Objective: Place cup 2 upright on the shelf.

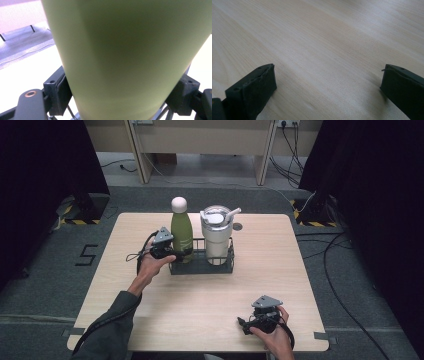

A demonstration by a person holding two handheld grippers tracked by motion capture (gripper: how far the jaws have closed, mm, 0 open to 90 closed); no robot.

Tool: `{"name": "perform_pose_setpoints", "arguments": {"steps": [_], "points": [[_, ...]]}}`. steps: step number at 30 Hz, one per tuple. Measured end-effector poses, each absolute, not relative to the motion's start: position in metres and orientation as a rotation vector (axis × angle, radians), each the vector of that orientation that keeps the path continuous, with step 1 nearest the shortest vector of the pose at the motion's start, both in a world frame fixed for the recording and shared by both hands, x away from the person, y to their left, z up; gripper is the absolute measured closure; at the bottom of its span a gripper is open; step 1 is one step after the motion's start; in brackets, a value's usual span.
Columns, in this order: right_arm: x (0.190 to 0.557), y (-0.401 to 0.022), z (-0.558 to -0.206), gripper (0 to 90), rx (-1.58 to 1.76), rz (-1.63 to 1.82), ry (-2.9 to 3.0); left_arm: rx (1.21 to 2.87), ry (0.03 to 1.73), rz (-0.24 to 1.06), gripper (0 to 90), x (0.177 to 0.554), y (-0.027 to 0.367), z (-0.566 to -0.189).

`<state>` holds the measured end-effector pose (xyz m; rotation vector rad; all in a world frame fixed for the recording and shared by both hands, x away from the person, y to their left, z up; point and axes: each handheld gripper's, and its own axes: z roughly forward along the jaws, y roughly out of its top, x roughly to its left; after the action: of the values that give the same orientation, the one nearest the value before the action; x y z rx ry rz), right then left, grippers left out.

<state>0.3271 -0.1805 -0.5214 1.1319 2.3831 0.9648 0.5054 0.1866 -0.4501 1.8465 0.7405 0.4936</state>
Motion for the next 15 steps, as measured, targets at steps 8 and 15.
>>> {"name": "perform_pose_setpoints", "arguments": {"steps": [8, 15], "points": [[0.3271, -0.1805, -0.5214, 0.3, 1.132, 0.965, 2.383, 1.841, 0.761, 0.479, 16.3, 0.5054, 0.1889, -0.4512], [0.3271, -0.1805, -0.5214, 0.3, 1.132, 0.965, 2.383, 1.848, 0.765, 0.467, 14.9, 0.5031, 0.1907, -0.4484]]}}
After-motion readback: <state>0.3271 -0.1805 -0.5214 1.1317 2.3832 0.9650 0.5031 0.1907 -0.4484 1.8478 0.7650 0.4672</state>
